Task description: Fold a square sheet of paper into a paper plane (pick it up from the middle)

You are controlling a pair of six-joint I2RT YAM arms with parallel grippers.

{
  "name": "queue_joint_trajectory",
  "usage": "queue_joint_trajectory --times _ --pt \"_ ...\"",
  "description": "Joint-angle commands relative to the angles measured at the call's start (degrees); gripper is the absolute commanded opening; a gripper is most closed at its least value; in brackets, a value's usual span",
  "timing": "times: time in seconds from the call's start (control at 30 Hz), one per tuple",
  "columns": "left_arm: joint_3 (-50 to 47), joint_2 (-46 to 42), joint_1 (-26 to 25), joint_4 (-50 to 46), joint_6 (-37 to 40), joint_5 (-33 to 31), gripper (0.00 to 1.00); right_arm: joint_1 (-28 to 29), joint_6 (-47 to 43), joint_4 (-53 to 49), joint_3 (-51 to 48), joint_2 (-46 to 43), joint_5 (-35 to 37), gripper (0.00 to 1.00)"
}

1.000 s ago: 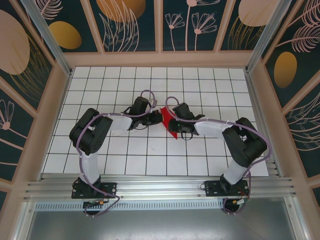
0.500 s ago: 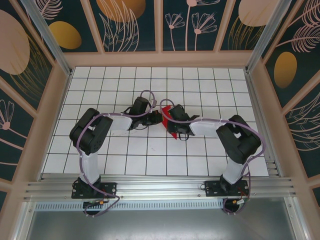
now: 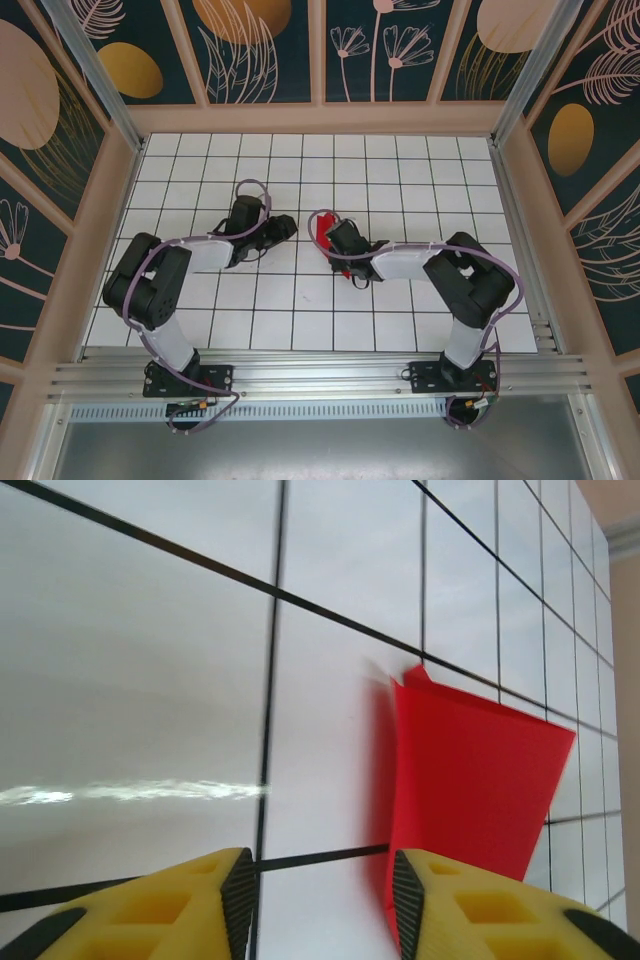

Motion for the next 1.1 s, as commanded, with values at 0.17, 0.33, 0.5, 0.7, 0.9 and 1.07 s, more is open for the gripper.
queue_joint_trajectory --times 0.17,0.33,0.5,0.7,0.9,1.07 --pt "-2.9 -4.1 1.1 0.4 -2.2 -4.7 0.56 3.3 2.5 10.9 -9.3 2.3 7.0 0.24" --pt "-2.9 -5.6 1.5 -2.1 -1.0 -7.2 0.68 3.6 3.7 15.3 -11.6 1.5 6.6 0.18" --pt "-2.8 -9.4 2.2 -7.2 1.8 -13.2 0.88 2.9 3.7 12.5 -8.4 -3.1 7.5 0.02" --pt "-3.0 -15.7 4.0 -13.9 5.9 -20.5 0.99 -1.0 2.2 5.0 1.5 -5.1 6.6 0.0" --pt "-5.4 -21.2 5.5 -16.5 7.6 -24.1 0.98 -5.2 -0.4 1.4 12.6 2.9 6.0 0.0" --pt "-7.1 -22.0 5.5 -16.5 8.0 -23.7 0.99 -7.3 -0.5 -1.9 22.1 10.9 5.5 0.0"
